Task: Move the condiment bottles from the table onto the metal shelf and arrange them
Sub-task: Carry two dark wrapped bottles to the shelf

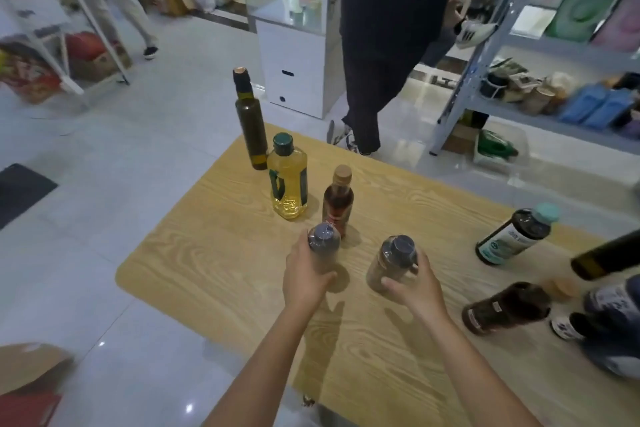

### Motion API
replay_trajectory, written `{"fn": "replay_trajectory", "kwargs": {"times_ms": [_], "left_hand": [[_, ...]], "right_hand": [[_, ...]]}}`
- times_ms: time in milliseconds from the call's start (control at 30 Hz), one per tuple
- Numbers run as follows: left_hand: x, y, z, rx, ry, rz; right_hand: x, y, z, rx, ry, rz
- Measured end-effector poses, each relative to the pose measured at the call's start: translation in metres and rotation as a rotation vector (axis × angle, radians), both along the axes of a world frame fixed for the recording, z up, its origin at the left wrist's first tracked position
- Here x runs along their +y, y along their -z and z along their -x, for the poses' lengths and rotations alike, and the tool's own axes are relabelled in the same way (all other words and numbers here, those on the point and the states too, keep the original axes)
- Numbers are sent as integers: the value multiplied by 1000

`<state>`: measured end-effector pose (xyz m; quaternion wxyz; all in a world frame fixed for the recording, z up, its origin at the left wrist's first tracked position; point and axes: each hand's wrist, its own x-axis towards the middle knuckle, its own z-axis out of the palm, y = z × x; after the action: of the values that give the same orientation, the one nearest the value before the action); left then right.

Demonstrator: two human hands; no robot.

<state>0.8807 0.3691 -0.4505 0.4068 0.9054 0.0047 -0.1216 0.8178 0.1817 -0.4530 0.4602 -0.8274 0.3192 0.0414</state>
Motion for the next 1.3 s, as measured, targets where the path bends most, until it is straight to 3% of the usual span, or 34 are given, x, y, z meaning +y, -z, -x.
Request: {"fn": "replay_trajectory", "kwargs": {"times_ms": [100,167,367,600,933,1067,1300], "left_hand": [[-2,9,-16,108,-71,270],[-2,13,-20,149,-85,340],[5,19,-14,94,-70,316],[22,11,31,111,-241,440],[42,-70,163,-135,-658,787],[61,-109,230,-280,-777,793],[91,-179,374,-653,-1037,669]], "right_hand": [[4,4,-14,-46,121,-120],[7,2,-19,-71,168,-158],[3,-1,-16,-83,115,-114],[-8,-13,-9,-154,5,-261],[27,-96,21,-336,-607,-417],[72,-131,54,-356,-805,-610],[177,-199,152,-450,-1399,-733]]}}
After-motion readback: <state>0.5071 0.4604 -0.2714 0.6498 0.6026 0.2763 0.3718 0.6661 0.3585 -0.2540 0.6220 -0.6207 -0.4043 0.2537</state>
